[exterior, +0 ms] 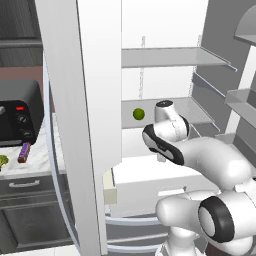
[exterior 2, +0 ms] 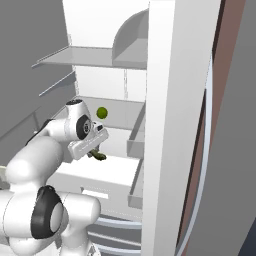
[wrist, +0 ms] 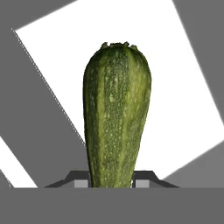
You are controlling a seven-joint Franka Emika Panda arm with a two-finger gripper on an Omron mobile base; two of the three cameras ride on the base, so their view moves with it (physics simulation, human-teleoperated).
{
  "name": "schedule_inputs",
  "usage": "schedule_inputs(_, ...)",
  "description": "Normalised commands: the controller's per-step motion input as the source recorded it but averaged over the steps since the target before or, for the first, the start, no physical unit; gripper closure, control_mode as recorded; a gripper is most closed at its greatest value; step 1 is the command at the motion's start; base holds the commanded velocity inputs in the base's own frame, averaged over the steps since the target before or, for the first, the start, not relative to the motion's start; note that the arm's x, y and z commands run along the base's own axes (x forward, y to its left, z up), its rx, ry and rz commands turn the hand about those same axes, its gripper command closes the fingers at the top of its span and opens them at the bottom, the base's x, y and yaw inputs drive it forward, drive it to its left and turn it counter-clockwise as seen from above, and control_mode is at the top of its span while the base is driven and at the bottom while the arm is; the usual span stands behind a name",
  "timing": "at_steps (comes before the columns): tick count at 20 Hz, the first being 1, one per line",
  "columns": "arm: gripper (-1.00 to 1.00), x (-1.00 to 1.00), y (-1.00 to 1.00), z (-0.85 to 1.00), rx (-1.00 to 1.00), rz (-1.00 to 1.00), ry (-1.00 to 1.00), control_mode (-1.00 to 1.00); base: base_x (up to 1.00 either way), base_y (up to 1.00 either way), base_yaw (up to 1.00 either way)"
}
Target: Place the squash and broccoli inside the fridge drawer. Close the drawer after placing the vegetables.
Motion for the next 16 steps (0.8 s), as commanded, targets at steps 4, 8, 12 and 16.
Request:
schedule_inputs(4, 1.00, 0.22, 0.00, -0.09, 0.00, 0.01, 0.12, -1.00, 0.00, 0.00, 0.00)
schedule_inputs(8, 1.00, 0.25, 0.00, -0.10, 0.00, 0.06, 0.14, -1.00, 0.00, 0.00, 0.00)
schedule_inputs(12, 1.00, 0.12, 0.00, -0.06, 0.00, 0.07, 0.09, -1.00, 0.00, 0.00, 0.00)
schedule_inputs(16, 1.00, 0.00, -0.01, -0.04, 0.00, 0.07, 0.03, -1.00, 0.00, 0.00, 0.00)
